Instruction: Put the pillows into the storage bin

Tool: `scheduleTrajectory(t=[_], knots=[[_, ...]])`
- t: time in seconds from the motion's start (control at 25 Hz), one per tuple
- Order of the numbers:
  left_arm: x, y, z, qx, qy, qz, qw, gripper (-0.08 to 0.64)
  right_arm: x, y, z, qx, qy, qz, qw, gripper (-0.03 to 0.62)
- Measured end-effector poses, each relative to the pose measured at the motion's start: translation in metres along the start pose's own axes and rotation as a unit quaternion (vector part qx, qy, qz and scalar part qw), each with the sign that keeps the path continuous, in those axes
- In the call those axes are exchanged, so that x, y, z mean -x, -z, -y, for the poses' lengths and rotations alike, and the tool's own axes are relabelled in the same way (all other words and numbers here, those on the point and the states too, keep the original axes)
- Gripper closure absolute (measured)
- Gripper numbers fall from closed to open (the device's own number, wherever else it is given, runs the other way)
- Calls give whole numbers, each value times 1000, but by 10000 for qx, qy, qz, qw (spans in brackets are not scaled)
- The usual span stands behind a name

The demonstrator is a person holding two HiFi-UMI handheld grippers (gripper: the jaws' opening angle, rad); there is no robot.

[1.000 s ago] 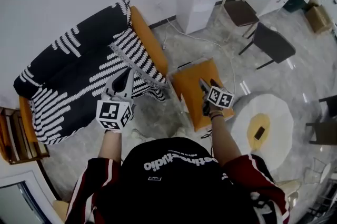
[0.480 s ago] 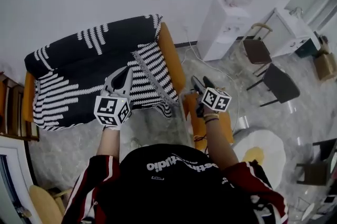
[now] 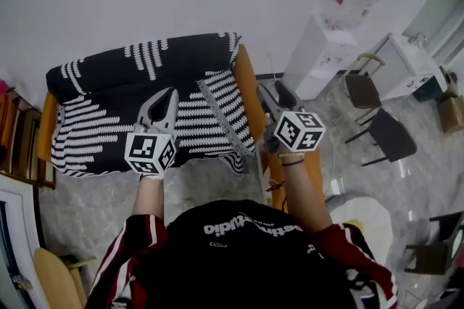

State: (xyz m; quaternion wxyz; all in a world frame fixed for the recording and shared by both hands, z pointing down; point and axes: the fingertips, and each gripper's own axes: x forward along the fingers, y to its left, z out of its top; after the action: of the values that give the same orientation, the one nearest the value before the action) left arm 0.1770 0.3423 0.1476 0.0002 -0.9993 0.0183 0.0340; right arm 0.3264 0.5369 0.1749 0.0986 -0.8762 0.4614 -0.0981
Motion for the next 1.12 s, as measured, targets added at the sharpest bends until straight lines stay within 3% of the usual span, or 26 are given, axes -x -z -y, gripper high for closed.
scheduleTrajectory(t=[0.52, 1.12], knots=[[15, -16, -26, 42, -180, 145, 9997, 555, -7, -32, -36, 617, 150, 260, 9976, 583], [14, -5, -14, 137, -94, 74, 9998, 555, 10, -37, -33, 805, 290, 371, 9956, 591]])
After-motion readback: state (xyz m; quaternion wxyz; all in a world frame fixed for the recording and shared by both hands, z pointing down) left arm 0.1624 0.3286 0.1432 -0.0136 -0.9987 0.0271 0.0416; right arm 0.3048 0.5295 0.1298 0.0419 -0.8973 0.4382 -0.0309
